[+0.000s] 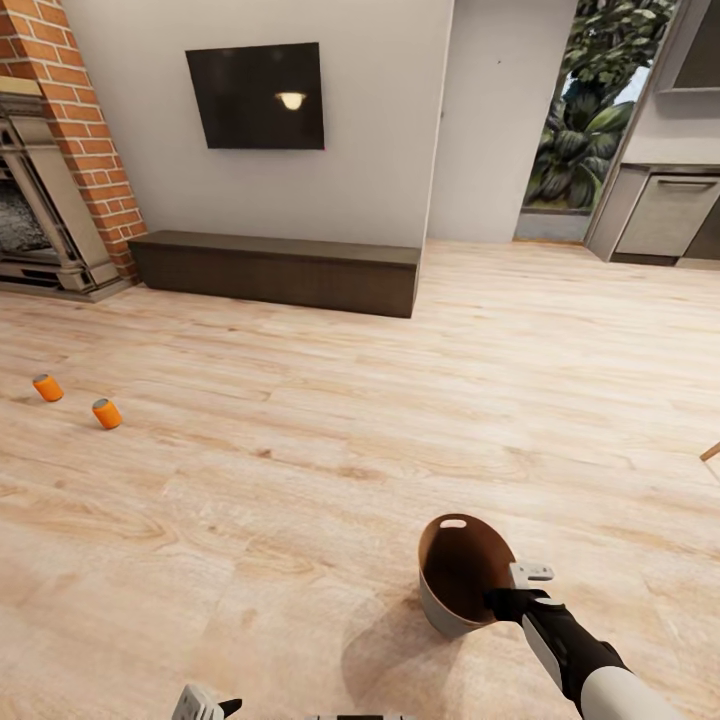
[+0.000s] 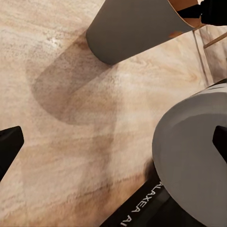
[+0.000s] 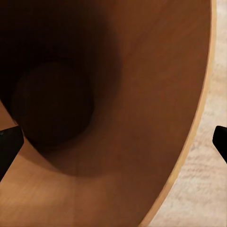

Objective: Put the three can of soda from the living room inside the tash can in the kitchen.

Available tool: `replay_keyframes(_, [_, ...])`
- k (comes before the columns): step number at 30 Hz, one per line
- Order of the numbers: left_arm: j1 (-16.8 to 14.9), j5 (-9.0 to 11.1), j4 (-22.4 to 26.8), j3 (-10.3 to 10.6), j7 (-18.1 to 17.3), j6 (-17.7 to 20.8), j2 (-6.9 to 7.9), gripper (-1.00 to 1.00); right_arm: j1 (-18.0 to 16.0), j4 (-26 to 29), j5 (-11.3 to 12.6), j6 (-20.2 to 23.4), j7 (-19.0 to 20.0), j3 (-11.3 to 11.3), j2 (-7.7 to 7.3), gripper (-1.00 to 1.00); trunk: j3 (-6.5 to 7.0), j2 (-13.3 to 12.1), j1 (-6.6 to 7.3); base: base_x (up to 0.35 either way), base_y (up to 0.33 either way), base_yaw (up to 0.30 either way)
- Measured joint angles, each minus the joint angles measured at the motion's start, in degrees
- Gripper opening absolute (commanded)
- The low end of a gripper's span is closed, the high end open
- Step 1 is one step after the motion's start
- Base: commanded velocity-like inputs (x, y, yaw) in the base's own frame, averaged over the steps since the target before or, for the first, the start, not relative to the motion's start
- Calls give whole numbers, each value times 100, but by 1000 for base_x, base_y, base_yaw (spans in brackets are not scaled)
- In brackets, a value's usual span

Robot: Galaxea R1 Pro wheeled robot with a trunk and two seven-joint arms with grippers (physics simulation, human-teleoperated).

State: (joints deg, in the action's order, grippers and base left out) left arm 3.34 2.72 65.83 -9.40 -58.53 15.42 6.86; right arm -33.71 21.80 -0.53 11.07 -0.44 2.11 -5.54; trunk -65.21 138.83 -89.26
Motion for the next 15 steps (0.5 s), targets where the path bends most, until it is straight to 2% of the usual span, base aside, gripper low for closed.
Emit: replay_keyframes(15, [-3,0,0,0,1,1,0,100,2,0,0,0,0,0,0,100,-5,0,0,0,0,0])
